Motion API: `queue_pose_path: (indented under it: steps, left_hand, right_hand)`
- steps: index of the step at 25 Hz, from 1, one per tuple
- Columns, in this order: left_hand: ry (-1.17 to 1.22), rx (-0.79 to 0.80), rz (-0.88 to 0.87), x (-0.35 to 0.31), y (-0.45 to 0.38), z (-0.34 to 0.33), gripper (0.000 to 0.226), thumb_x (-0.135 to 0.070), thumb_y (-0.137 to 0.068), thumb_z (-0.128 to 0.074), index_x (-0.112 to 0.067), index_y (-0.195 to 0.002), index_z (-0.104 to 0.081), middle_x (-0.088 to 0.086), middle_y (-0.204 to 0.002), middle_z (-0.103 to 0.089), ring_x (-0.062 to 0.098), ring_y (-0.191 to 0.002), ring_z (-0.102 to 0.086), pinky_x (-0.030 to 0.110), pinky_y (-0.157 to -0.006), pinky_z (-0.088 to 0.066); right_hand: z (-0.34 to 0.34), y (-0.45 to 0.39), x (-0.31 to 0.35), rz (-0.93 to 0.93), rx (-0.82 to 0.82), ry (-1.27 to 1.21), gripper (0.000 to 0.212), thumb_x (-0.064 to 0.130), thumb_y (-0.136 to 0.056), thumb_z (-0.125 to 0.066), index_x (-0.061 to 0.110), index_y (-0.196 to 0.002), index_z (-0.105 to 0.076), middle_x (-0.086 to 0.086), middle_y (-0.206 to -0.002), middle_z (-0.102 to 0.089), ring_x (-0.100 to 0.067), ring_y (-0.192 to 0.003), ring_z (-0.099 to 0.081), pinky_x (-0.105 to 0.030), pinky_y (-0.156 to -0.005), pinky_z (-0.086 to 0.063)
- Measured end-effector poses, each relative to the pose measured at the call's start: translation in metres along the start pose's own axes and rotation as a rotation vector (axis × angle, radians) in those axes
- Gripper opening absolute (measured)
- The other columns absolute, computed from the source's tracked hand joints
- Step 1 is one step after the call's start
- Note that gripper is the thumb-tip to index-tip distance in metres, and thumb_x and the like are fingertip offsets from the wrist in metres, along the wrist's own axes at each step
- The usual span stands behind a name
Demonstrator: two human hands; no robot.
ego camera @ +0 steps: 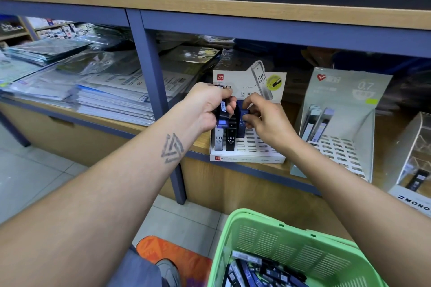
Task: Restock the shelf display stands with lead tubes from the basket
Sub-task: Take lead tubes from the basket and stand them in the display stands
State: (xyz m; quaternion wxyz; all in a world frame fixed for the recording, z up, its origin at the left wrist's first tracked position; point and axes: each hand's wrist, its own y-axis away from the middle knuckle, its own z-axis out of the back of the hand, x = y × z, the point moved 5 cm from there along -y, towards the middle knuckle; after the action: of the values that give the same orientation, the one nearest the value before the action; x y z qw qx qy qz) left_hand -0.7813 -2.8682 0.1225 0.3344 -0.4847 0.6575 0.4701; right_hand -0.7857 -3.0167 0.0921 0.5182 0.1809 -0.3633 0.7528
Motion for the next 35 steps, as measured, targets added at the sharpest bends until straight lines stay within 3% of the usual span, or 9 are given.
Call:
queue_pose_path:
  steps: [5, 9, 13, 15, 19, 22, 25, 29, 35]
  left_hand:
    - [-0.01, 0.003, 0.031, 0.0, 0.002, 0.0, 0.005, -0.003, -0.102, -0.051, -0.004, -0.101, -0.056, 0.014, -0.072, -0.058, 0.014, -0.046, -0.051, 0.017, -0.037, -0.04]
    - [0.029, 0.065, 0.102, 0.001, 0.007, -0.004, 0.016, -0.004, -0.099, -0.042, -0.002, -0.109, -0.054, 0.018, -0.082, -0.062, 0.02, -0.056, -0.057, 0.022, -0.045, -0.045]
    - [-0.001, 0.181, 0.074, 0.003, 0.012, -0.013, 0.021, 0.004, -0.102, -0.039, 0.007, -0.118, -0.053, 0.022, -0.091, -0.066, 0.025, -0.072, -0.068, 0.028, -0.054, -0.058]
    - [-0.008, 0.223, 0.063, 0.005, 0.016, -0.019, 0.02, 0.007, -0.101, -0.042, 0.007, -0.118, -0.053, 0.024, -0.096, -0.066, 0.029, -0.077, -0.071, 0.032, -0.059, -0.062]
    - [0.039, 0.19, 0.02, 0.008, 0.017, -0.023, 0.028, 0.012, -0.099, -0.045, 0.0, -0.124, -0.049, 0.028, -0.103, -0.06, 0.037, -0.075, -0.07, 0.047, -0.059, -0.062]
    - [-0.008, 0.207, 0.029, 0.013, 0.017, -0.027, 0.024, 0.01, -0.1, -0.043, 0.0, -0.119, -0.055, 0.028, -0.11, -0.062, 0.041, -0.088, -0.07, 0.051, -0.066, -0.058]
    - [0.001, 0.195, 0.025, 0.013, 0.015, -0.027, 0.028, 0.009, -0.102, -0.041, 0.004, -0.127, -0.052, 0.026, -0.113, -0.063, 0.045, -0.104, -0.066, 0.049, -0.07, -0.059]
    - [-0.075, 0.182, 0.001, 0.011, 0.013, -0.021, 0.026, 0.014, -0.1, -0.039, 0.004, -0.122, -0.049, 0.031, -0.1, -0.064, 0.046, -0.083, -0.069, 0.052, -0.061, -0.062]
    - [-0.337, 0.15, -0.063, 0.013, 0.016, -0.022, 0.024, 0.013, -0.1, -0.044, 0.004, -0.121, -0.049, 0.03, -0.088, -0.065, 0.041, -0.072, -0.068, 0.054, -0.067, -0.059]
  right_hand:
    - [0.002, 0.001, -0.008, 0.053, -0.081, 0.206, 0.023, 0.007, -0.096, -0.063, 0.015, -0.114, -0.074, -0.002, -0.105, -0.069, -0.02, -0.098, -0.063, -0.037, -0.088, -0.052]
    - [0.004, 0.001, -0.008, 0.013, -0.036, 0.284, 0.036, 0.007, -0.097, -0.06, 0.019, -0.13, -0.067, 0.003, -0.112, -0.061, -0.017, -0.103, -0.057, -0.028, -0.087, -0.045]
    - [0.025, 0.002, -0.001, -0.186, -0.145, -0.275, 0.03, 0.01, -0.096, -0.061, 0.022, -0.122, -0.067, -0.002, -0.098, -0.072, -0.014, -0.084, -0.067, -0.031, -0.073, -0.054]
    - [0.031, 0.005, 0.008, -0.229, -0.12, -0.537, 0.029, 0.011, -0.096, -0.063, 0.016, -0.124, -0.066, -0.004, -0.099, -0.073, -0.014, -0.085, -0.07, -0.033, -0.072, -0.056]
    - [0.041, 0.018, 0.028, -0.028, 0.072, -0.347, 0.062, 0.03, -0.084, -0.081, 0.031, -0.14, -0.054, 0.008, -0.138, -0.058, -0.007, -0.122, -0.059, -0.032, -0.102, -0.05]
    - [0.041, 0.025, 0.031, -0.018, 0.201, -0.213, 0.079, 0.035, -0.076, -0.087, 0.032, -0.146, -0.05, 0.007, -0.154, -0.045, -0.007, -0.137, -0.047, -0.038, -0.117, -0.039]
    - [0.046, 0.027, 0.032, -0.058, 0.219, -0.265, 0.068, 0.023, -0.086, -0.079, 0.023, -0.147, -0.05, 0.008, -0.146, -0.055, 0.002, -0.124, -0.058, -0.032, -0.113, -0.044]
    - [0.05, 0.027, 0.032, -0.071, 0.162, -0.271, 0.066, -0.012, -0.086, -0.056, 0.011, -0.148, -0.049, 0.004, -0.139, -0.06, 0.001, -0.123, -0.059, -0.026, -0.11, -0.045]
    - [0.04, 0.019, 0.024, -0.079, 0.06, -0.166, 0.066, -0.002, -0.083, -0.069, 0.021, -0.144, -0.054, -0.002, -0.113, -0.072, -0.014, -0.095, -0.073, -0.036, -0.091, -0.059]
